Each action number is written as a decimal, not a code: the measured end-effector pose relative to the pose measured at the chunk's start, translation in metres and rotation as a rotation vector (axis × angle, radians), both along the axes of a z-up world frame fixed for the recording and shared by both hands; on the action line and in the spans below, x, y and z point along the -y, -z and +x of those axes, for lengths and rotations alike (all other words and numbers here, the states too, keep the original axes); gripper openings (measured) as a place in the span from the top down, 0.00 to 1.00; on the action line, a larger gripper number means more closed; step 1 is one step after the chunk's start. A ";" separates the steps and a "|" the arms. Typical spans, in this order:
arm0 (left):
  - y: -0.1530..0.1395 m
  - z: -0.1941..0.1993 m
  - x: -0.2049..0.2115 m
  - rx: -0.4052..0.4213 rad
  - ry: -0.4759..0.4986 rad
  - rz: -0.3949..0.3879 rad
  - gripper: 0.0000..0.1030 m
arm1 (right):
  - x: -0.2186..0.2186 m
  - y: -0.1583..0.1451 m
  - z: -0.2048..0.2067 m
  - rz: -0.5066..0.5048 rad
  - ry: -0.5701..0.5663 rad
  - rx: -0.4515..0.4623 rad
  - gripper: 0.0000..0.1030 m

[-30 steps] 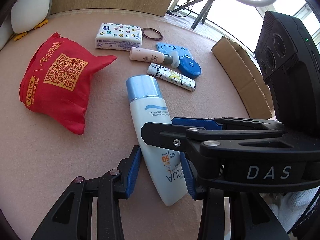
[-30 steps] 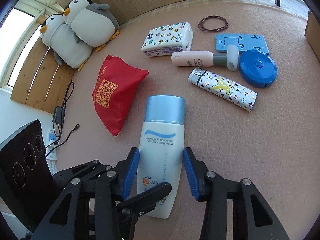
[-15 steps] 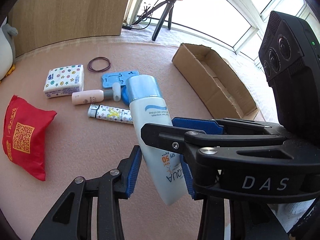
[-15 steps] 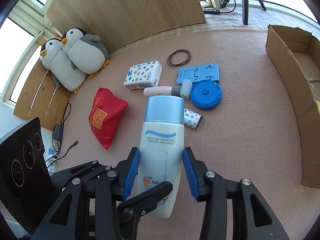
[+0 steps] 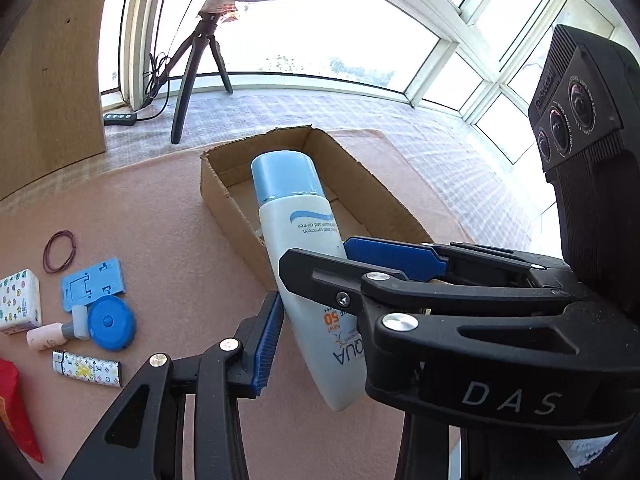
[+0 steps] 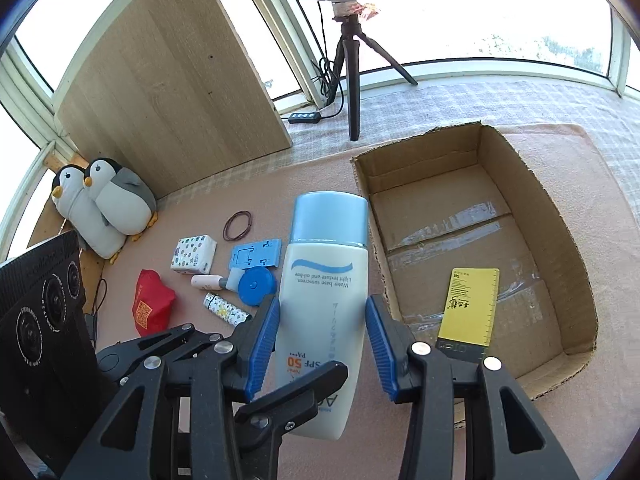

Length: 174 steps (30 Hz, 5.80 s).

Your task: Organize objects

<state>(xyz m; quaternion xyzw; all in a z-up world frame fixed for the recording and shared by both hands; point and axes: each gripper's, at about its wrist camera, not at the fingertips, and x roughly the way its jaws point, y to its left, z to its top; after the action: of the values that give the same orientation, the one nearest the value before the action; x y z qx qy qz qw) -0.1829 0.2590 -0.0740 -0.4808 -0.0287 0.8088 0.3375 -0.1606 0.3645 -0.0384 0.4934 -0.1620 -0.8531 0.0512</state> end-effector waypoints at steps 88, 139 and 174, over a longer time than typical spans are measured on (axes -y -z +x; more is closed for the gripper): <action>0.106 -0.065 0.155 0.279 -0.221 -0.229 0.71 | 0.055 0.029 0.066 0.113 0.028 0.047 0.46; 0.095 -0.076 0.127 0.224 -0.143 -0.170 0.77 | 0.067 0.038 0.063 0.090 -0.012 0.064 0.46; 0.072 -0.025 0.213 0.176 -0.355 -0.155 0.58 | 0.101 0.057 0.019 0.078 -0.112 0.059 0.46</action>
<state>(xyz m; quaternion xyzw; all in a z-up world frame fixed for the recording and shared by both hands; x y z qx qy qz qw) -0.2081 0.0461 -0.1455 -0.5614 -0.0798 0.8103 0.1480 -0.1414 0.2633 -0.0950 0.5280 -0.1025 -0.8397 0.0748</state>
